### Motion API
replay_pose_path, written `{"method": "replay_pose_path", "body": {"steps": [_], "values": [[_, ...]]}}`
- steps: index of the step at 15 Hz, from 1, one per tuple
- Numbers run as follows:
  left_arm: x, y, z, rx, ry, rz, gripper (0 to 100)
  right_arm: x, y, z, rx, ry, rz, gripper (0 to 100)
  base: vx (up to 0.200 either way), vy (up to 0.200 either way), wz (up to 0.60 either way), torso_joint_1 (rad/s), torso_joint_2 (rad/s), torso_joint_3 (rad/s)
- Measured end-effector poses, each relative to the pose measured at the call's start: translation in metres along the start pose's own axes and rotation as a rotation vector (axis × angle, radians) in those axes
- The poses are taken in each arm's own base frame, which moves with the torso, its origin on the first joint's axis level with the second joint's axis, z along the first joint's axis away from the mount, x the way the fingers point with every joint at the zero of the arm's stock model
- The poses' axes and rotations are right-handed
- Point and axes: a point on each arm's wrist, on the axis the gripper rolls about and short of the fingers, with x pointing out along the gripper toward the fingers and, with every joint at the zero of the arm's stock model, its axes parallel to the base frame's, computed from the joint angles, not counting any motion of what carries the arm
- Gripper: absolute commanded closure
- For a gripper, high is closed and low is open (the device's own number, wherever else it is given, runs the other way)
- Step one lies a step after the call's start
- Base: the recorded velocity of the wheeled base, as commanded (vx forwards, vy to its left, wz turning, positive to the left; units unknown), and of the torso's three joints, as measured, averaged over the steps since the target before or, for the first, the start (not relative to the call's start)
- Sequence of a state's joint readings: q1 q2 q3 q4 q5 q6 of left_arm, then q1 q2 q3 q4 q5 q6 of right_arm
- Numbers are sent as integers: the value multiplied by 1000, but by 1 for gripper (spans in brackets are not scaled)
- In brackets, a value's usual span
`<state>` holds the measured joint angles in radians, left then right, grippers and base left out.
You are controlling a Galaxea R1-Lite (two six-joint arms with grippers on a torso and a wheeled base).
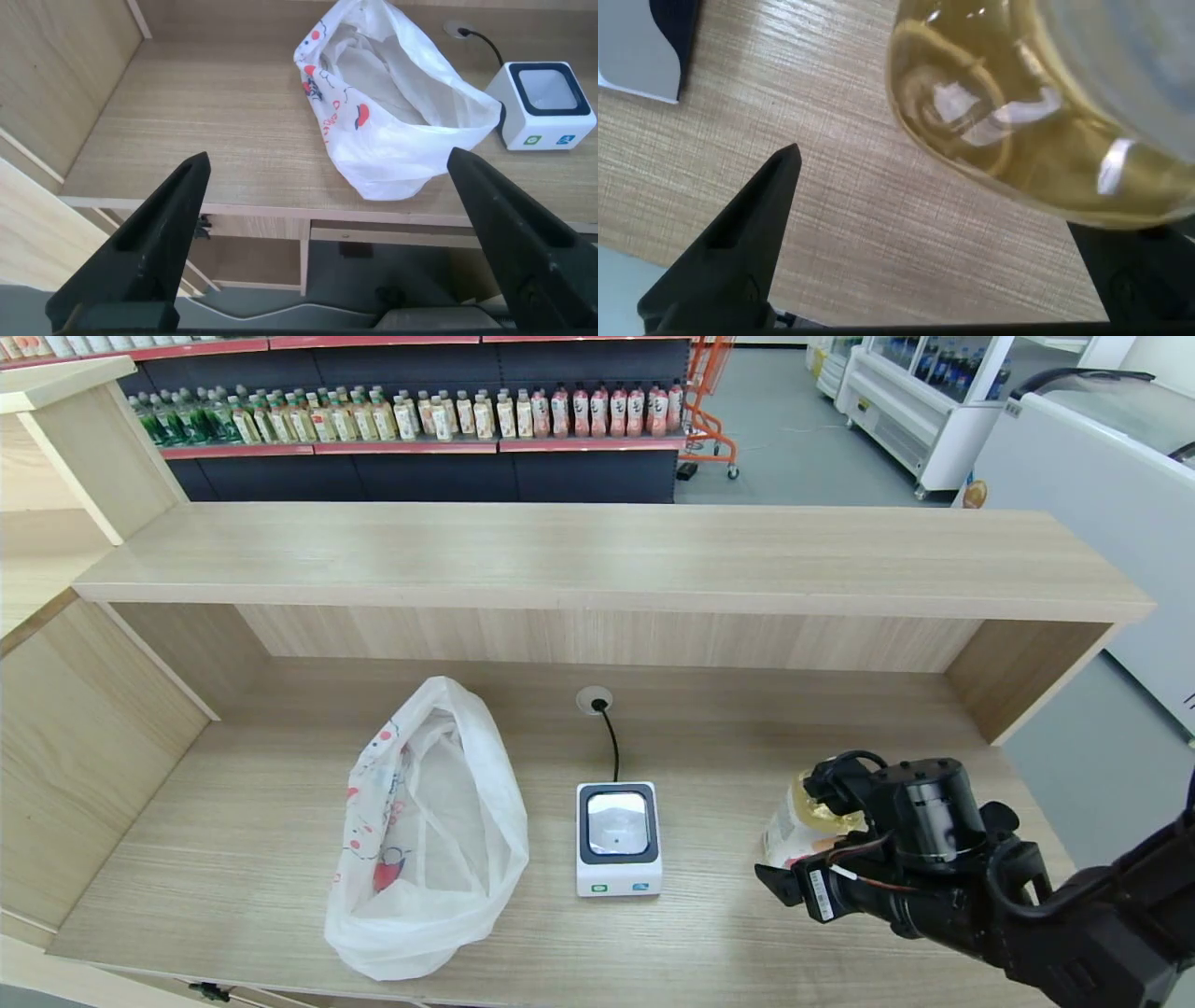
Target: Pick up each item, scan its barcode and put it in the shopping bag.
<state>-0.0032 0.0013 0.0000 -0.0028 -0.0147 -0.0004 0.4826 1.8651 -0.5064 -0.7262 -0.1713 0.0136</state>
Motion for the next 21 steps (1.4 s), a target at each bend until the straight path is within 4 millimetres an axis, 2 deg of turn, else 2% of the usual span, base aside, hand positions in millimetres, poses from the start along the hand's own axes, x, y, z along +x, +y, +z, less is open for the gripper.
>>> {"method": "replay_pose_path", "body": {"steps": [7, 14, 15, 21], "values": [[0, 0, 0, 0, 0, 0, 0, 19, 4, 26, -85, -116, -4, 0, 0, 0, 0, 0, 0, 0], [0, 0, 0, 0, 0, 0, 0, 31, 3, 29, -62, -191, 21, 0, 0, 0, 0, 0, 0, 0], [0, 0, 0, 0, 0, 0, 0, 31, 3, 28, -61, -203, 33, 100, 0, 0, 0, 0, 0, 0], [0, 0, 0, 0, 0, 0, 0, 33, -7, 23, -56, -189, 20, 100, 0, 0, 0, 0, 0, 0]]}}
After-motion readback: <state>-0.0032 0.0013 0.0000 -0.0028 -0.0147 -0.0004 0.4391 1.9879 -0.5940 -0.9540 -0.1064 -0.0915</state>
